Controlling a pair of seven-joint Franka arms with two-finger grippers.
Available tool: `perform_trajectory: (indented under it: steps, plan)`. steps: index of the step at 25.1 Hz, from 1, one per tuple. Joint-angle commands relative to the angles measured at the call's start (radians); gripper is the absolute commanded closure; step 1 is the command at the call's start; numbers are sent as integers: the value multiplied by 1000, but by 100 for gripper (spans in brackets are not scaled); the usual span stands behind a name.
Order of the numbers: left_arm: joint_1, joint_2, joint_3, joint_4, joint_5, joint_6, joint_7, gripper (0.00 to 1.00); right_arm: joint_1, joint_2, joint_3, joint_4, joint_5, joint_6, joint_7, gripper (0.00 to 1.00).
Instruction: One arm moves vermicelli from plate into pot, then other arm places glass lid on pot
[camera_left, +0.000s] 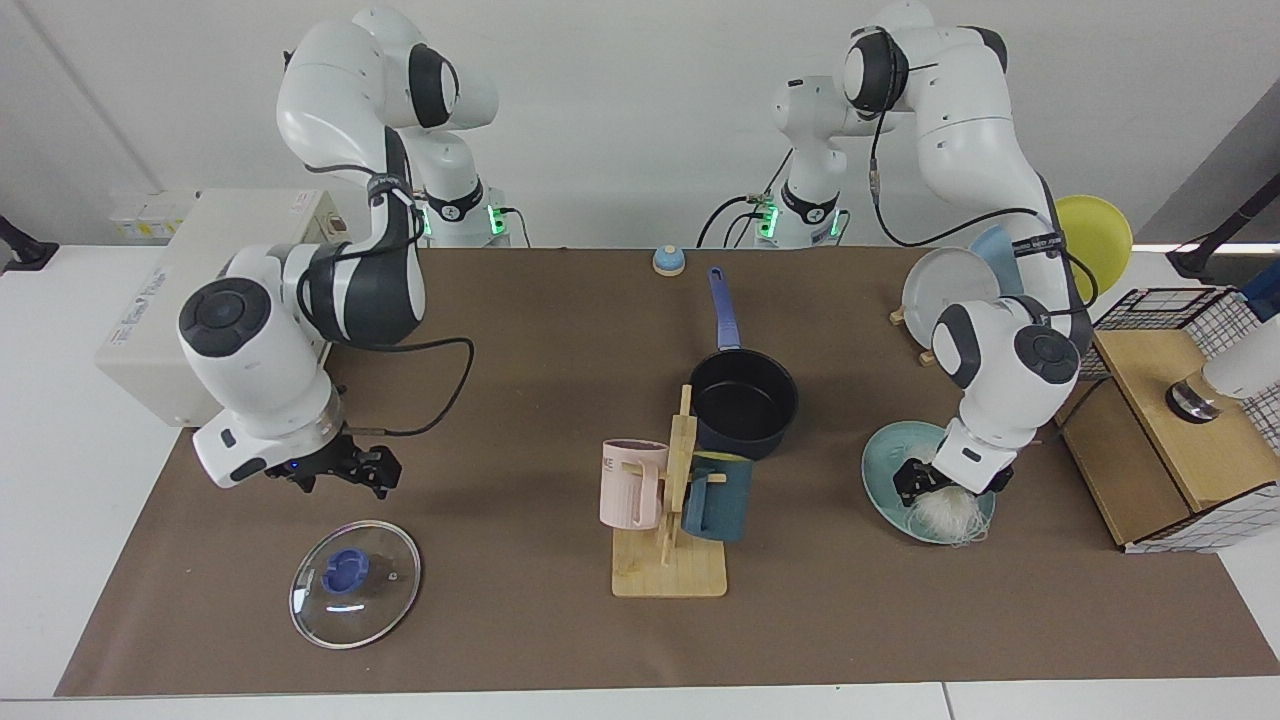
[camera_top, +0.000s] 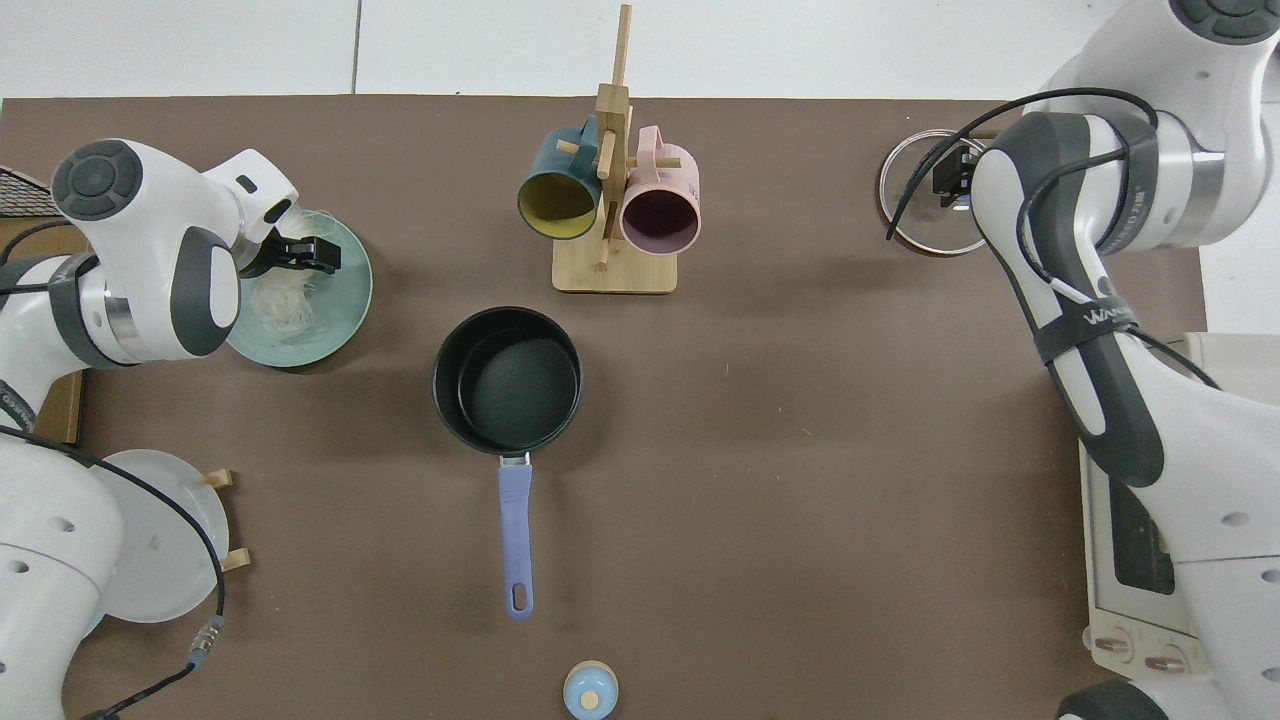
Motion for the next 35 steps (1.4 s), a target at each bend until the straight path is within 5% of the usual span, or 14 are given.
perform_trajectory:
  steps: [1, 2, 5, 14, 20, 29, 35]
  plan:
    - [1, -20, 0, -79, -17, 92, 23, 0, -1, 53, 6, 56, 1, 23, -31, 2]
    - [1, -18, 0, -78, -17, 90, 22, 6, -15, 56, 11, 48, 0, 44, -34, 2]
    - [1, -18, 0, -76, -17, 84, 17, 99, -24, 59, 11, -4, 3, 95, -83, 2]
    - [4, -23, 1, -12, -3, 44, 20, 100, -46, 87, 12, -55, 6, 236, -129, 1]
    - [4, -72, 6, 54, 0, -98, 23, 100, -57, 104, 14, -55, 29, 262, -128, 1]
    - [-15, -336, 0, 18, -4, -469, 14, 100, -55, 113, 12, -56, 44, 297, -125, 2]
    - [-18, -498, -14, -195, -6, -402, 14, 100, -55, 120, 12, -78, 47, 368, -122, 2]
